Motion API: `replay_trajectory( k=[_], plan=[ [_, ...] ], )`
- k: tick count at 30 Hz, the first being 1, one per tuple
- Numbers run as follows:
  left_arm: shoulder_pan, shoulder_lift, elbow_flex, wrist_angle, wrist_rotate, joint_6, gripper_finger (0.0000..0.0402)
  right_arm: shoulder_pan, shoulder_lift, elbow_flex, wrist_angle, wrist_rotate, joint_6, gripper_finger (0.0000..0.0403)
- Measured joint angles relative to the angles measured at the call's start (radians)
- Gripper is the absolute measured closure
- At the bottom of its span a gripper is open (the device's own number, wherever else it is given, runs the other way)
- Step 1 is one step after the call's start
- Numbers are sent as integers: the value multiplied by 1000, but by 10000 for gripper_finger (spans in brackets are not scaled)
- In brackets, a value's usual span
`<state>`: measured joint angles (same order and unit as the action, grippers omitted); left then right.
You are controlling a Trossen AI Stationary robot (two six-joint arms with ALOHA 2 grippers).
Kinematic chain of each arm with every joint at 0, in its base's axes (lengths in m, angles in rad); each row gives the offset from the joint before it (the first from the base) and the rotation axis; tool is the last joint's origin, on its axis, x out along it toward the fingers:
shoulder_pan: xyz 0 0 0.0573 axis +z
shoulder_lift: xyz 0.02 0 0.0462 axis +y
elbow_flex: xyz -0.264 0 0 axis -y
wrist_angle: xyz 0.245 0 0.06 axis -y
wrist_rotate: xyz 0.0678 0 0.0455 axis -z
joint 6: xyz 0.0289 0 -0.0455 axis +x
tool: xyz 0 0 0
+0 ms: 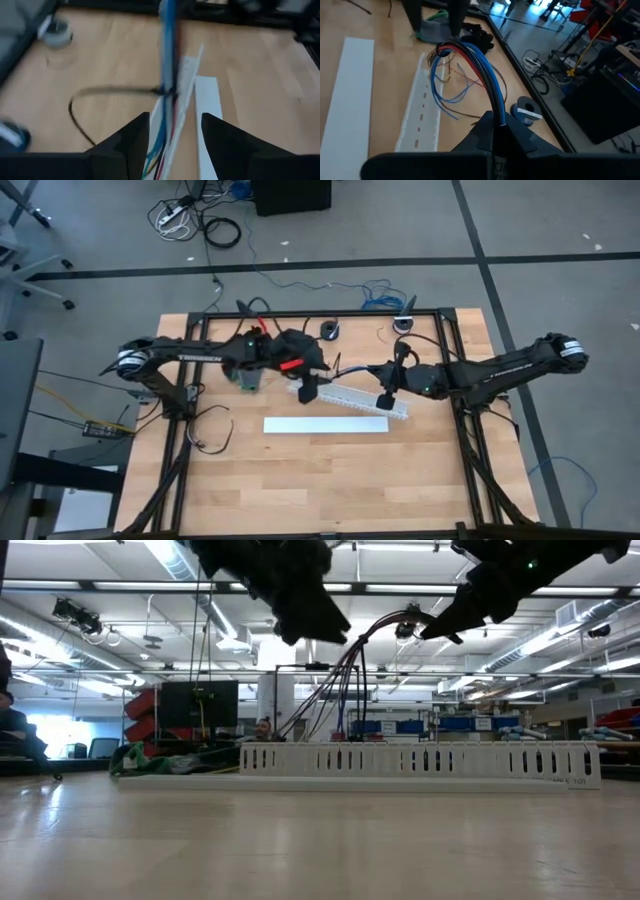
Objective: Ziptie cables
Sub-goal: Put the ziptied cables into the white cable duct
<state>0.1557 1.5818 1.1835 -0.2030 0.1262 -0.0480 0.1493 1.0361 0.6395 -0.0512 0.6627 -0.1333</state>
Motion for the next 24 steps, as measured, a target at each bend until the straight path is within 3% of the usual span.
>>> replay_trajectory(
  k=[5,11,14,19,24],
  plan=[
    [4,67,0,23,18,-58,228,-1,-48,0,-9,4,-18,393],
    [7,107,0,124,135,-58,228,-1,-82,0,-44,4,-17,393],
    [7,109,0,146,111,-38,228,-1,-80,0,-43,2,-14,393],
    [7,111,0,163,-19,0,228,-1,-75,0,-39,-2,2,393],
    [8,144,0,188,-21,3,228,-1,-75,0,-35,-2,3,393]
  ],
)
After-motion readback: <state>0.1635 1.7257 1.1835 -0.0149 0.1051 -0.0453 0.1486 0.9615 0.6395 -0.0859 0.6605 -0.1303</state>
